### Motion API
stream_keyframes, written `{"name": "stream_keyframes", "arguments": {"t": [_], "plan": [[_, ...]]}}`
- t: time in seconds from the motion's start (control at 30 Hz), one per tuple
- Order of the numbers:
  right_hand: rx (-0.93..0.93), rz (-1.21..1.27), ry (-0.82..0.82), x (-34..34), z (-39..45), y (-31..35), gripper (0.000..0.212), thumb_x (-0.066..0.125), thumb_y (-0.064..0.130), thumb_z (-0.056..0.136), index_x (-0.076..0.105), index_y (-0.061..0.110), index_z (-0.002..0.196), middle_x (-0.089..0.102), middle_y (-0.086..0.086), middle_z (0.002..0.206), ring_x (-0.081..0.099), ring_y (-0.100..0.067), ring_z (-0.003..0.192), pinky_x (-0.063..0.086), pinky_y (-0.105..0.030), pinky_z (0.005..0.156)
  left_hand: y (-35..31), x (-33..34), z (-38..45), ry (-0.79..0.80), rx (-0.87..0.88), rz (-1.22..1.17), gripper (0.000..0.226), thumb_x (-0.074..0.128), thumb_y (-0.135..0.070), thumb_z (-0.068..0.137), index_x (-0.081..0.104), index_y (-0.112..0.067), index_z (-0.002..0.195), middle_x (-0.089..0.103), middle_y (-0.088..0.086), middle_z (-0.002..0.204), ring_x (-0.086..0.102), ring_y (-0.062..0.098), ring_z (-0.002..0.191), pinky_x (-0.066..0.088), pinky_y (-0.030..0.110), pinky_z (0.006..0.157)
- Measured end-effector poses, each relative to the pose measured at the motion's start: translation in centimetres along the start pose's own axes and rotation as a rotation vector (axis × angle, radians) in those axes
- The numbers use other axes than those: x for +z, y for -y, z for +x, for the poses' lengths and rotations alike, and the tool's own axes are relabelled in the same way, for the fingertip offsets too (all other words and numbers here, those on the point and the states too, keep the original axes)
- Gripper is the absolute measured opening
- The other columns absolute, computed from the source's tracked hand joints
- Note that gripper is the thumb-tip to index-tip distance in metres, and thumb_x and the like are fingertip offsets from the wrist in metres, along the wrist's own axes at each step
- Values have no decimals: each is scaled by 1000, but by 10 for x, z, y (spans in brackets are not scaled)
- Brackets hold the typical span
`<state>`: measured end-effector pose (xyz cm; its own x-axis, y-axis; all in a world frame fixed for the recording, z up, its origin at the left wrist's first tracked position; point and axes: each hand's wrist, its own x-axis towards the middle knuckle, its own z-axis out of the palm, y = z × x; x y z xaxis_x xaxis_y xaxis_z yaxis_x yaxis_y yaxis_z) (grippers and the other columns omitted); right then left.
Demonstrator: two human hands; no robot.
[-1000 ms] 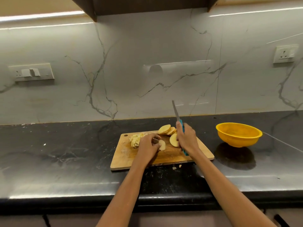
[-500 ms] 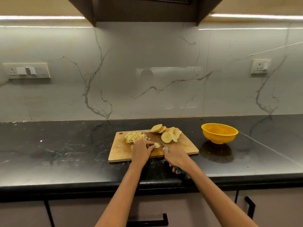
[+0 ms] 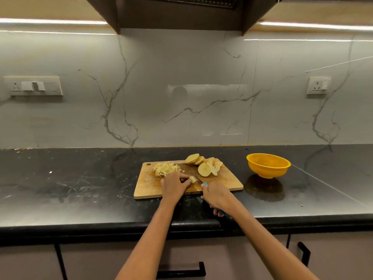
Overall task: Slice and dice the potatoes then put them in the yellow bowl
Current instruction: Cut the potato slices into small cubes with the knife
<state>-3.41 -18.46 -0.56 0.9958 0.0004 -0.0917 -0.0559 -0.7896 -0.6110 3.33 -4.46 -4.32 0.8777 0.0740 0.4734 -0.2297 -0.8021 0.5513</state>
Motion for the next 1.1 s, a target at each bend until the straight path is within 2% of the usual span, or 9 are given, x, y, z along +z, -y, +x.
{"name": "stream_keyframes", "arguments": {"t": [0.33,0.47,0.6,0.7,0.77,0.87,0.93,1.03,1.1], "plan": [[69,-34,50,-1,-5,8,47,26,41,103,50,2,92,59,-11,70,56,-17,50,45,-24,44,2,1,1,-4,0,-15,22,64,-35,86,72,-26,103,68,-9,109,57,9,106,39,36,93],[143,7,143,-4,-7,22,39,25,29,104,45,2,84,54,-13,76,52,-18,56,44,-25,51,1,0,1,1,14,-19,20,64,-34,85,73,-25,101,69,-8,107,58,10,104,39,36,91],[151,-25,161,-2,-7,34,29,27,22,103,46,0,104,51,-13,75,56,-21,66,48,-28,62,0,-2,-1,7,16,2,20,63,-34,85,73,-25,101,69,-9,106,58,10,102,37,34,86],[110,-136,117,1,-17,32,37,30,22,103,48,-2,81,56,-16,71,61,-26,69,54,-33,70,0,-1,1,14,4,19,22,63,-36,86,72,-26,102,69,-9,108,58,11,103,38,34,85],[60,-251,70,2,-29,28,38,33,22,102,48,1,75,62,-15,83,64,-28,82,52,-35,82,-1,-2,-1,9,0,27,22,62,-37,86,72,-27,103,69,-8,108,58,10,103,38,33,85],[8,-339,21,5,-44,20,31,38,23,101,57,2,111,60,-14,120,58,-28,111,46,-37,95,-2,-1,-2,-11,-2,21,22,63,-36,86,72,-26,104,69,-8,109,58,11,104,39,34,88],[-10,-376,0,4,-52,17,33,39,23,100,56,4,120,59,-12,123,57,-27,112,45,-36,93,-4,-2,-4,-18,-6,14,22,63,-36,86,72,-25,104,69,-7,109,58,10,105,39,34,90],[-16,-362,-37,-1,-59,12,34,36,25,101,57,3,117,62,-13,118,61,-28,107,49,-37,90,-4,-3,-4,-6,-1,-1,24,63,-35,87,70,-25,107,68,-6,112,57,11,108,39,35,93],[-15,-317,-79,-3,-56,10,34,35,26,102,57,2,112,64,-15,111,64,-30,101,52,-36,77,-3,-3,-5,-15,-13,-30,26,61,-33,88,68,-23,112,66,-5,116,55,12,112,37,36,97]]}}
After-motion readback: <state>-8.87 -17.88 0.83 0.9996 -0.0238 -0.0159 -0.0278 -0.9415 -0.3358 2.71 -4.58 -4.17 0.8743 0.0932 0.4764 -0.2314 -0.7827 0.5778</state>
